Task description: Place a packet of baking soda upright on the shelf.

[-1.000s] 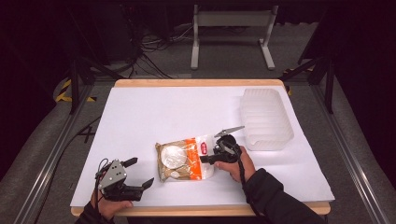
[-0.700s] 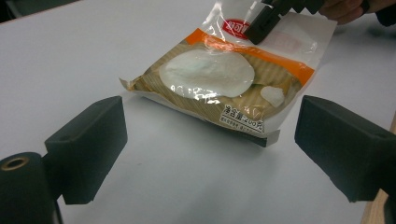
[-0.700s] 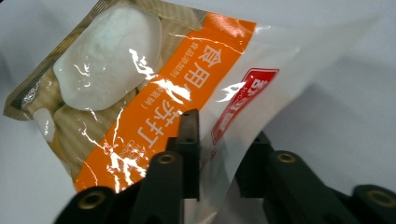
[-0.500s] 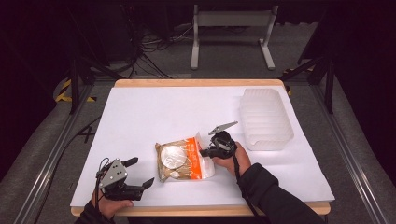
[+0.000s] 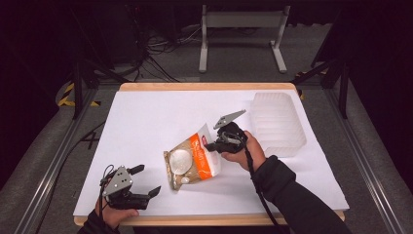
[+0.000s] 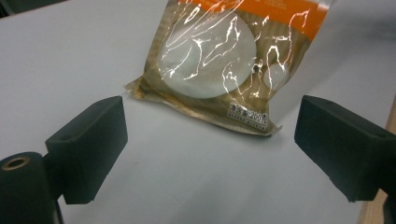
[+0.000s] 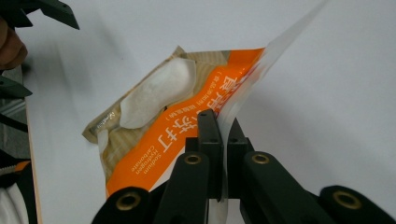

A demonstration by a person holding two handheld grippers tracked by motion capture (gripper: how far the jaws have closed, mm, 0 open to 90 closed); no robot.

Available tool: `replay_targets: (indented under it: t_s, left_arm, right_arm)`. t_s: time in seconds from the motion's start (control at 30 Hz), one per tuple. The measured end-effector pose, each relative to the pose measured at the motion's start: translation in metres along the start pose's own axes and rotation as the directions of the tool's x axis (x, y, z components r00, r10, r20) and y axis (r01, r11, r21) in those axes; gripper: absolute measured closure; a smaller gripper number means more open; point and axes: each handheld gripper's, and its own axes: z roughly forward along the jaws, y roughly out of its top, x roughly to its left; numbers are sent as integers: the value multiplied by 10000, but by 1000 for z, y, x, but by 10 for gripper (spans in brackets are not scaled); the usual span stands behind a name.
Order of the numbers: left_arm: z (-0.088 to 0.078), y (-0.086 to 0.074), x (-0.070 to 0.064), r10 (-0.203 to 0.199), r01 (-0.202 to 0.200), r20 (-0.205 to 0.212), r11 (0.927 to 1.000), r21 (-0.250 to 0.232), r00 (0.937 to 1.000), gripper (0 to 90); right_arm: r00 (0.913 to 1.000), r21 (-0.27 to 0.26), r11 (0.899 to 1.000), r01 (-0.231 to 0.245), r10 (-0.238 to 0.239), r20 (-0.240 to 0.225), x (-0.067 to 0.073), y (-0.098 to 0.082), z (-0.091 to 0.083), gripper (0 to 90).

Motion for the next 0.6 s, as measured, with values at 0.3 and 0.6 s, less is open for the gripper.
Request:
replay_targets:
  t_s: [0.3,0.6]
  left_arm:
    - [0,-1,0,1,-2,44,10000,24,10000,102]
    - [1,-1,0,-62,60,149,9999,95,9999,103]
  right_arm:
    - [9681,994,9638,2475,-2502,145,7,37,-31,900]
    - [9348,1594,9271,3393,-3513,530,4,57,-59,900]
